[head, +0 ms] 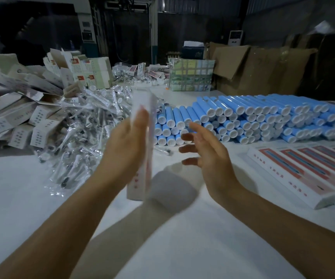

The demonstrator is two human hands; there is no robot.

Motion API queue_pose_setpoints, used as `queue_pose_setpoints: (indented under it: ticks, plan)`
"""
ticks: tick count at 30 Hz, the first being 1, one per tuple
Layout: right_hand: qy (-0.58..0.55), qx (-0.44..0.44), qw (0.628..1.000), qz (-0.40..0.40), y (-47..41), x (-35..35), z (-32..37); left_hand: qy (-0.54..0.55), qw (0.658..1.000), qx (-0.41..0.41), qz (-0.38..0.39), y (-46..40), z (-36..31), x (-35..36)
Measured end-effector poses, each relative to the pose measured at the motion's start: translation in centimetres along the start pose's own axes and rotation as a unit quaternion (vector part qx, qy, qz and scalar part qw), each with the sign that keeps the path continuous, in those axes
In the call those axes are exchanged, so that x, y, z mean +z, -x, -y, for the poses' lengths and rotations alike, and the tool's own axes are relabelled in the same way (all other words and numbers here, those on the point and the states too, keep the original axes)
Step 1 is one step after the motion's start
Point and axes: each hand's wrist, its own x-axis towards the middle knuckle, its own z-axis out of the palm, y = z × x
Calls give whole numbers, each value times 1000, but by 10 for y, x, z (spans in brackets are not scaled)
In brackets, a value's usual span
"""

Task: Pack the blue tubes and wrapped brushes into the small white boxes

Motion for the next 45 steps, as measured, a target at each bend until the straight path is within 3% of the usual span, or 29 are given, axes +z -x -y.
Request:
queue_pose_setpoints:
  ticks: [2,4,8,10,16,20,24,27,30,32,36,42,43,45]
  plan:
    - [36,-12,999,-7,-2,-2,-1,238,959,-152,24,-5,3,-7]
    - [85,-31,996,17,-1,0,-1,371,900,-227,30,-3,12,-5]
    - [200,-16,968,152,9,16,-6,421,855,-302,20,12,23,18]
    - [256,-26,952,166,12,21,-11,433,848,-306,27,15,25,24]
    - [310,-45,939,145,12,21,-13,407,865,-292,28,16,25,25]
    - [326,-40,935,130,5,10,1,333,903,-270,13,10,30,22]
    - [433,-44,896,88,-7,-26,30,327,906,-269,11,6,39,11]
    - [539,-3,839,67,-6,-66,41,345,903,-254,44,5,51,5]
    - [694,77,714,53,5,-120,31,343,903,-239,93,-2,59,6]
    - [736,123,665,25,12,-153,25,337,904,-239,113,-9,70,9]
    - [739,137,660,-3,10,-190,25,329,909,-240,88,-14,91,6]
    - [761,121,637,0,5,-196,33,328,901,-257,120,-3,65,21]
    - [753,86,652,-11,2,-188,36,324,903,-259,111,1,60,25]
    - [683,-12,730,-31,-2,-159,40,307,915,-249,86,9,49,32]
